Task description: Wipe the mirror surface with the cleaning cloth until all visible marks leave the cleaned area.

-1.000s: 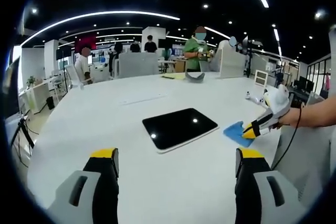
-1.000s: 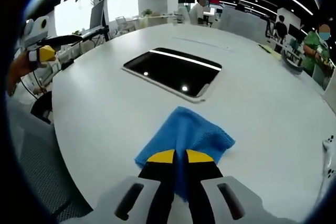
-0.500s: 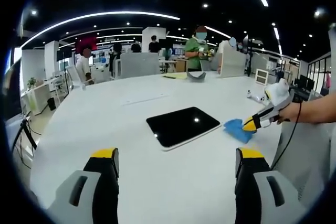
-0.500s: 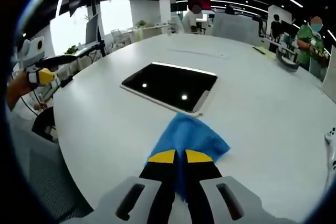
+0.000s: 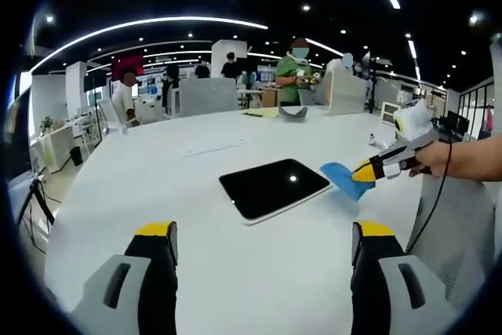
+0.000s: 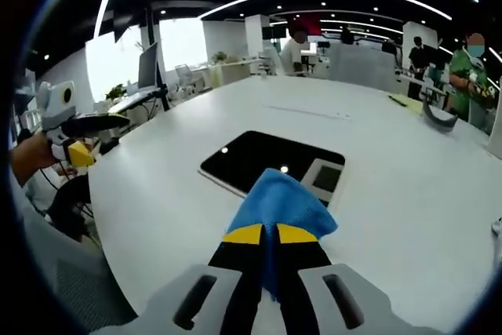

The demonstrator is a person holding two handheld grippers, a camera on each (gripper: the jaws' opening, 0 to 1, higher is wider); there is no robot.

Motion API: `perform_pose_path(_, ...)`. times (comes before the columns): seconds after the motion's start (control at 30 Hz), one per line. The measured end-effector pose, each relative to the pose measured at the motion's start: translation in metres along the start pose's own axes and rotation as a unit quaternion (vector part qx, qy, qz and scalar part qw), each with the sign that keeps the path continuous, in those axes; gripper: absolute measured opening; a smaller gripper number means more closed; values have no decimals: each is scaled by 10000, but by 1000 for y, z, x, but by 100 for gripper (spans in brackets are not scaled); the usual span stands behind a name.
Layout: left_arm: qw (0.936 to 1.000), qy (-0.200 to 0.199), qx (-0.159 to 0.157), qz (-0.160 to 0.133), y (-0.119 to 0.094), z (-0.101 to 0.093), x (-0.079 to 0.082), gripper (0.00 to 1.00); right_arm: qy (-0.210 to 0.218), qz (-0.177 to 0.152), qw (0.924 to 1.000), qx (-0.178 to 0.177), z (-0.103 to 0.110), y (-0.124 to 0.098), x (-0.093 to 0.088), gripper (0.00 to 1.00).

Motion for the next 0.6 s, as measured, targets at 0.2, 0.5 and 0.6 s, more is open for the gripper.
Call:
perform_pose_path(0.2, 10000, 21, -25, -3, 2, -1, 2, 93, -24, -41, 9999, 154, 9, 14, 9, 0)
perform_pose_path(0.5, 10000, 15, 52, -15, 1, 2, 4, 92, -89, -62, 9992, 392, 21, 36, 19, 0)
perform_pose_path(0.6, 9999, 19, 98, 6, 0, 4, 4, 93, -101, -73, 9989, 447, 23, 45, 24, 0)
Point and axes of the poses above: the point that each gripper's makers call its tool centre point, and the gripper's own axes: y roughly forward along the fingers, z roughly to its left, x roughly out of its top, the point moved 4 cm from there along -y, roughly backward along the fingers, and after that the axes turned 5 degrees about -z, right-handed, at the moved point
